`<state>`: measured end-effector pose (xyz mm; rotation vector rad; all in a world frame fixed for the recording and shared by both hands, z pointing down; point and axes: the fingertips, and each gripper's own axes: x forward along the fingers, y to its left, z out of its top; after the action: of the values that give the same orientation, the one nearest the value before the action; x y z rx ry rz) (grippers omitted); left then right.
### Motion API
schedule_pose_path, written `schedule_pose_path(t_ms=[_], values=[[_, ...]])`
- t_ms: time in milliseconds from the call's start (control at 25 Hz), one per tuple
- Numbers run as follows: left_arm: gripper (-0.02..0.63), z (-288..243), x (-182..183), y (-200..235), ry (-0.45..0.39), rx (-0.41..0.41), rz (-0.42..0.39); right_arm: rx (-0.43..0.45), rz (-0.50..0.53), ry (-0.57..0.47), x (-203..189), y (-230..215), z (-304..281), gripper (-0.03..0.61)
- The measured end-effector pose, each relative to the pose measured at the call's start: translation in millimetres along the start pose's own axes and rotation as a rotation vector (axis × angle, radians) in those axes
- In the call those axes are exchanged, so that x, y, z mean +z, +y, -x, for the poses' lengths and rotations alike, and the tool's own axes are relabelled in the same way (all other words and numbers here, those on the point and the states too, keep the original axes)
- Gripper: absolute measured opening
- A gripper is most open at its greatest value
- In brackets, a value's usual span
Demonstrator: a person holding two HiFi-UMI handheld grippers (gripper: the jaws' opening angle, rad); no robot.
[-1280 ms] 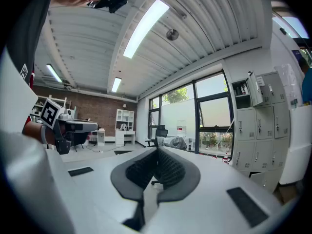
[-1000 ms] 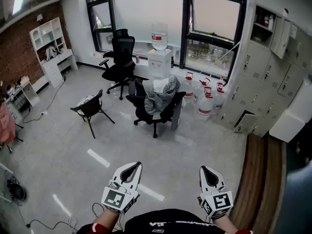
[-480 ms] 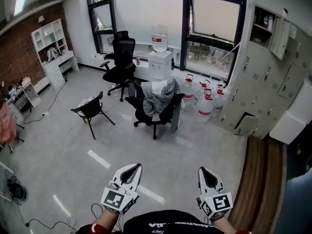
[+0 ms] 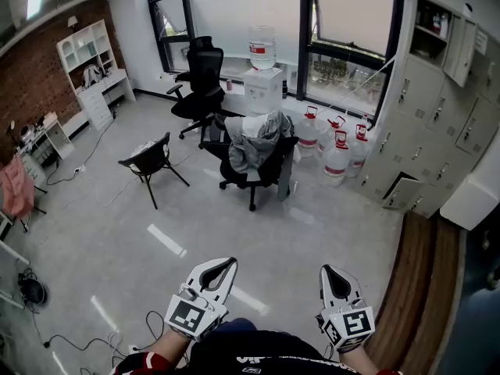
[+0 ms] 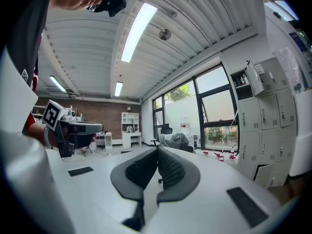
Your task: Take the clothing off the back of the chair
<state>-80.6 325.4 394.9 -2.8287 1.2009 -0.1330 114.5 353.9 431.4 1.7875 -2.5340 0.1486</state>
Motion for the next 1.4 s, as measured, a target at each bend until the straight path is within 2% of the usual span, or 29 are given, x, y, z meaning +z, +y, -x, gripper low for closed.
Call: schedule_pose_path(t_ms=[80, 200, 400, 520, 600, 760, 1000, 1160, 1400], values=[[0.025, -7.1, 3.9, -4.2, -0.041, -0.005, -0.019, 0.01, -0.021, 0.014, -7.2, -5.4, -5.4, 0.012], [0.025, -18.5, 0.2, 3.1, -0.037, 0.004, -0.013, 0.03, -0.033, 0.026, -13.6, -10.6, -21.0, 0.012], [0.025, -49.6, -17.9, 39.1, -0.037, 0.015, 0.046, 0.046, -0.034, 0.053, -20.7, -15.5, -67.6, 0.014], [0.025, -75.2, -25.0, 67.4, -0.045, 0.008, 0.024, 0.064, -0.013, 0.067, -19.6, -18.4, -106.2, 0.012], [0.025, -93.6, -27.0, 92.5, -0.054, 0.009, 0.005, 0.074, 0.007, 0.073, -16.4, -23.1, -138.2, 0.012], [0.025, -128.7, -25.0, 162.0, -0.082, 0.029, 0.065, 0.072, 0.019, 0.078, -3.6, -30.5, -216.7, 0.014], [0.025, -173.7, -16.1, 272.3, -0.102, 0.063, 0.064, 0.107, 0.046, 0.04, 36.5, -18.0, -340.2, 0.014], [0.025, -195.2, -12.9, 321.1, -0.114, 0.051, 0.071, 0.101, 0.051, 0.019, 55.6, -11.7, -396.1, 0.014], [0.025, -224.4, -12.2, 373.6, -0.115, 0.039, 0.081, 0.074, 0.067, 0.009, 71.2, -12.9, -446.5, 0.012]])
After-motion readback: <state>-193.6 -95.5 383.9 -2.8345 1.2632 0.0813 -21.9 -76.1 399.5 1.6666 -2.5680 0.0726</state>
